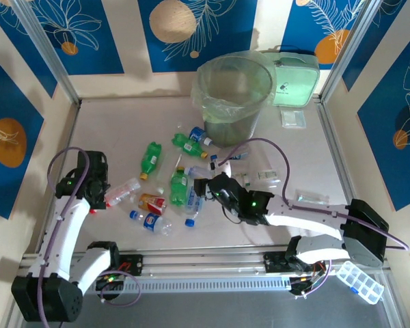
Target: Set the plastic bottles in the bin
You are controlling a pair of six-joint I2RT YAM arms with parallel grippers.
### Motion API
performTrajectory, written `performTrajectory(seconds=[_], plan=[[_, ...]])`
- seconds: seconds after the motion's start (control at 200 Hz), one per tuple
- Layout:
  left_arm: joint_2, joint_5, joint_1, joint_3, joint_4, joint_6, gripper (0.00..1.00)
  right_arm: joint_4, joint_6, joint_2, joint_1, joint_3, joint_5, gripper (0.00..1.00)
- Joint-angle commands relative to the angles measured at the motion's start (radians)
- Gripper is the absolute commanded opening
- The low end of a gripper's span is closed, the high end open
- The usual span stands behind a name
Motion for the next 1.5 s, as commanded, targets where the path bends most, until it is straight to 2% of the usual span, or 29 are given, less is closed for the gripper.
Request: performTrajectory(seconds=[0.0,0.175,0.38,0.61,0.955,1.171,1.496], plan=[[0.011,0.085,0.055,-0.023,0.019,0.019,0.99,0.051,-0.015,-0.031,-0.005,-0.018,0.014,0.63],[0.052,0.134,0.088,-0.067,0.075,0.006,0.99,0.054,-0.02,-0.026,-0.008,-0.017,0.004,0.64],[0.097,0.21,0.086,-0.123,0.152,-0.032,0.99,0.045,-0.026,0.003,-0.01,-0.001,0.007,0.63],[0.134,0.201,0.051,-0.173,0.211,-0.064,0.99,0.037,-0.046,0.02,-0.006,0.018,-0.021,0.63],[0.296,0.201,0.008,-0.167,0.307,-0.066,1.0,0.031,-0.06,0.046,-0.001,0.035,-0.02,0.64],[0.367,0.183,-0.009,-0.179,0.371,-0.049,0.93,0.029,-0.063,0.051,-0.002,0.038,-0.011,0.64],[0.404,0.17,-0.01,-0.192,0.424,-0.008,0.61,0.011,-0.066,0.054,0.0,0.052,0.0,0.64]])
